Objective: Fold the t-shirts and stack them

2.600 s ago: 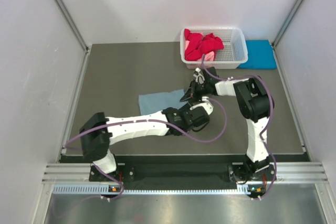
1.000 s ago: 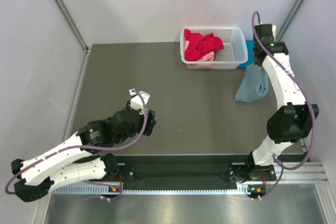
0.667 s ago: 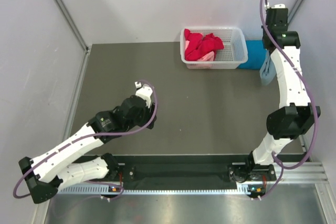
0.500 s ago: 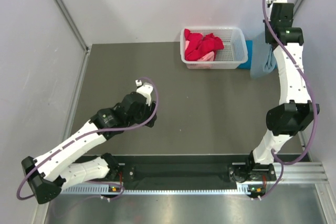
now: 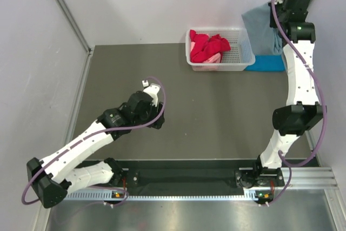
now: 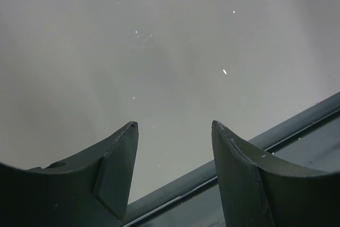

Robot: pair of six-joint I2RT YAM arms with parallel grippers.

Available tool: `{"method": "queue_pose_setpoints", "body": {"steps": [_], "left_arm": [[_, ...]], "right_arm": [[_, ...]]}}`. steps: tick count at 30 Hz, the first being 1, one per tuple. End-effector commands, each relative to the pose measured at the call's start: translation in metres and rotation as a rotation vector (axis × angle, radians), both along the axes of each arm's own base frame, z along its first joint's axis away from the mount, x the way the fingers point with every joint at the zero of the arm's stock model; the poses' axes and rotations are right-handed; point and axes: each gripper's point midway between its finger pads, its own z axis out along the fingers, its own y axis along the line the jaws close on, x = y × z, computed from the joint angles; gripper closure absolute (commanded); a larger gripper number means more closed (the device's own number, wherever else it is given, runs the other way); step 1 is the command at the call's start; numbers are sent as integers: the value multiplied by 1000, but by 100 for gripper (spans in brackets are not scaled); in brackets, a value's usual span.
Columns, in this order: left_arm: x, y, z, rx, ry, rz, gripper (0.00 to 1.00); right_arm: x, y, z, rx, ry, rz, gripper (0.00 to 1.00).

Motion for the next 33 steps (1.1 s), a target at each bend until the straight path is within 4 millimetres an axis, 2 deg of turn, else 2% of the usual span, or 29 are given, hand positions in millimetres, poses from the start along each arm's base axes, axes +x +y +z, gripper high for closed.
{"method": "queue_pose_setpoints", "body": {"steps": [1, 4, 5, 9, 11, 20, 22, 23, 25, 26, 28, 31, 32, 33], "left_arm": [[11, -10, 6, -49, -21, 6, 38], [13, -12, 3, -53, -11, 11, 38], [14, -12, 2, -51, -9, 11, 38], [17, -9, -1, -41, 2, 22, 38], [17, -9, -3, -42, 14, 21, 38], [33, -7, -10, -22, 53, 36, 38], [36, -6, -11, -20, 57, 37, 38], [38, -7, -12, -16, 62, 37, 38], [41, -5, -12, -2, 59, 42, 38], [43, -6, -15, 9, 62, 43, 39], [51, -5, -12, 24, 45, 52, 38], [68, -12, -8, 21, 31, 57, 37], [72, -15, -14, 28, 48, 59, 37], [80, -18, -9, 11, 40, 66, 37]], "right_arm": [[7, 19, 65, 83, -226, 98, 100], [15, 23, 64, 95, -240, 117, 100], [22, 20, 54, 88, -219, 108, 100], [33, 9, 41, 83, -205, 91, 100], [40, 5, 27, 100, -182, 93, 100], [64, -39, -45, 131, -64, 39, 100], [68, -45, -51, 133, -62, 31, 100], [73, -51, -61, 135, -51, 23, 100], [78, -56, -63, 124, -52, 13, 100], [82, -61, -73, 120, -37, 1, 100], [84, -72, -74, 120, -39, -17, 100], [90, -87, -88, 121, -24, -34, 100], [92, -96, -98, 121, -9, -46, 100], [93, -99, -101, 122, -5, -49, 100]]}}
